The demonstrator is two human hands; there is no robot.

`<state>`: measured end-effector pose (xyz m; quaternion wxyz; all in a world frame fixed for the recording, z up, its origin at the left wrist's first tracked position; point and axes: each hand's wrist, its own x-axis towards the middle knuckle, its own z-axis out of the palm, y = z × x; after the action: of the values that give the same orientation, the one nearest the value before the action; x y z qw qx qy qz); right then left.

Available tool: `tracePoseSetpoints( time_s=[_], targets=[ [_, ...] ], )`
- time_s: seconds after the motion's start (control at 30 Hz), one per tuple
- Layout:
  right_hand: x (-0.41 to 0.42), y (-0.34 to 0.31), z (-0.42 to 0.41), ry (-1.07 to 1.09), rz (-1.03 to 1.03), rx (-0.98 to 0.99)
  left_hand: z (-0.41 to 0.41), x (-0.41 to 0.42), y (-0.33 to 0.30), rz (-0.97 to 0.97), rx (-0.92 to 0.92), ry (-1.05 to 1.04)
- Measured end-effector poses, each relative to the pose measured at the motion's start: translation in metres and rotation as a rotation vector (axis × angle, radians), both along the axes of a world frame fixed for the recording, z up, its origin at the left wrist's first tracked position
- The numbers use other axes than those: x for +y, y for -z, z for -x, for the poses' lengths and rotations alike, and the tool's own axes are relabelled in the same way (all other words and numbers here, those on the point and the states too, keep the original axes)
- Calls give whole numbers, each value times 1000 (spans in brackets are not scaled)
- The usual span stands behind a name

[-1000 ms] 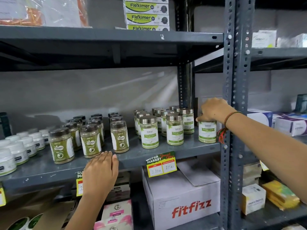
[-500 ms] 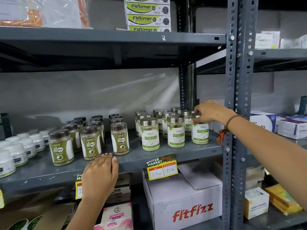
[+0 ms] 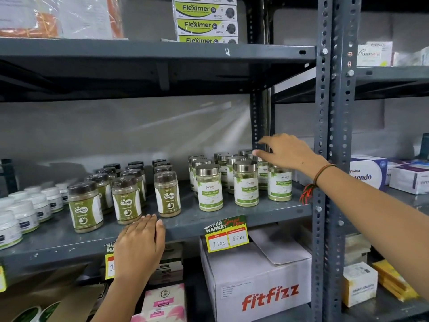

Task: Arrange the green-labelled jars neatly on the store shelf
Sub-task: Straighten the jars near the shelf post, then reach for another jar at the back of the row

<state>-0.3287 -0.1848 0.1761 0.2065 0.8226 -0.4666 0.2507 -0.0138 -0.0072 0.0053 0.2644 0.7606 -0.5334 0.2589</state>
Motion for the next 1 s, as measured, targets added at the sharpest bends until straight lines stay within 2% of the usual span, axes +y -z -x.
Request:
tracePoseSetpoints(
  time_s=[0.1,0.27,0.6,0.8,0.9,1.0],
  targets=[
    [5,0,-18,-111,-107,-7,0,-1,1,9,2,-4],
    [-5,7,-35,-97,-244,119,-1,-2,1,17,2,-9],
    [-15,10,-38,-178,-293,49,-3,-4,2,12,0,-7],
    [-14,8,-38,-157,-321,54,-2,-4,3,16,-11,-14],
    [-4,4,-40,-151,-239,15,-1,-3,2,28,-4,-16],
    [16,-1,-60,-249,-81,-123,0,-2,2,40,2,-11]
  ],
)
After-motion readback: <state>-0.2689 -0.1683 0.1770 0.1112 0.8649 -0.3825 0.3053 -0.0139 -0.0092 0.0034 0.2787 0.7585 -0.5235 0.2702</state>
